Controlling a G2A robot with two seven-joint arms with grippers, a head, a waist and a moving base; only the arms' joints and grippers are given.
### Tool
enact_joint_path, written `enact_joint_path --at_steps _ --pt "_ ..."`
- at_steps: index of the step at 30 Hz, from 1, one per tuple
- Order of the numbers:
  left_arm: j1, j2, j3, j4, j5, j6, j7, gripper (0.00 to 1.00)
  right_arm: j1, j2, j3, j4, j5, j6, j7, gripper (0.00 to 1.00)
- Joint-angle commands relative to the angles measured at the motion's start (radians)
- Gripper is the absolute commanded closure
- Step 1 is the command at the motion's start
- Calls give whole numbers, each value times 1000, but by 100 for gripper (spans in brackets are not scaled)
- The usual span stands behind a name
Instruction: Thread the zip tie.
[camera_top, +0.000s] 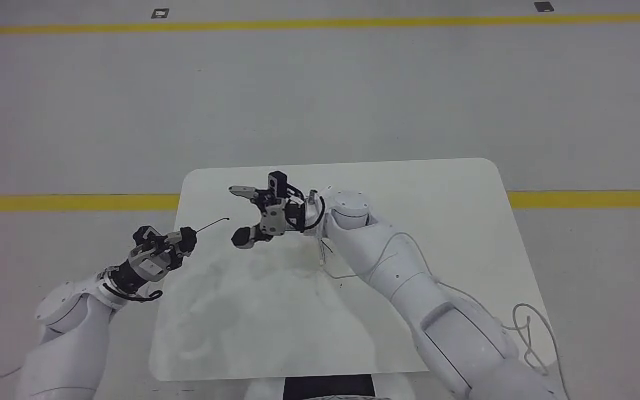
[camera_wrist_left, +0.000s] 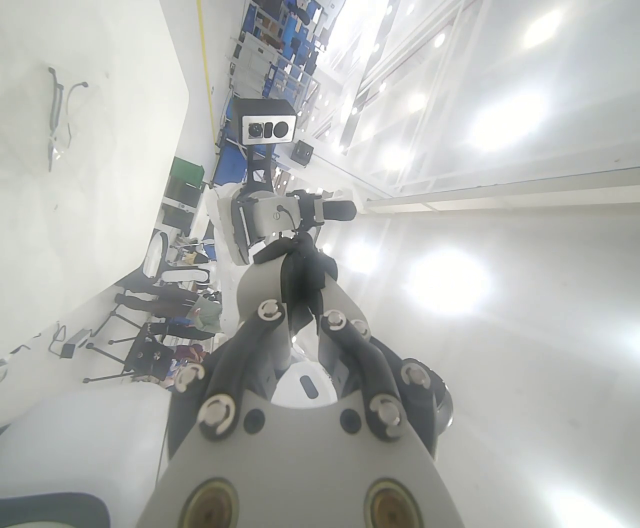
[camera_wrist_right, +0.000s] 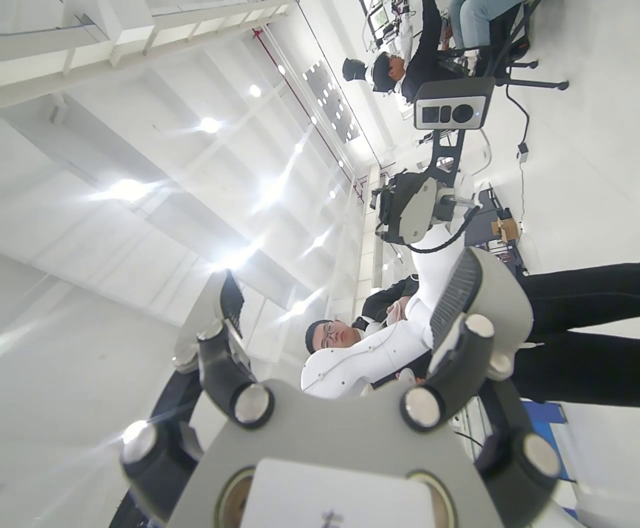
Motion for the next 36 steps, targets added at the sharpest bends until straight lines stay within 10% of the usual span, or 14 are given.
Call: enact_joint_path --at_steps 1,7,9,10,18,36 --pt "0 0 0 0 0 0 0 100 4 -4 -3 16 11 -3 -1 0" --pt "0 0 0 0 0 0 0 100 16 -20 -3 64 60 -28 -1 0" --pt "0 0 0 0 0 0 0 100 21 -24 -5 77 69 -35 -1 18" --pt "0 0 0 0 0 0 0 100 23 -27 -6 83 72 -36 0 50" --pt "0 0 0 0 0 0 0 100 36 -44 -24 133 82 -46 23 73" --pt "0 0 0 0 0 0 0 100 39 -61 -30 187 82 -67 39 87"
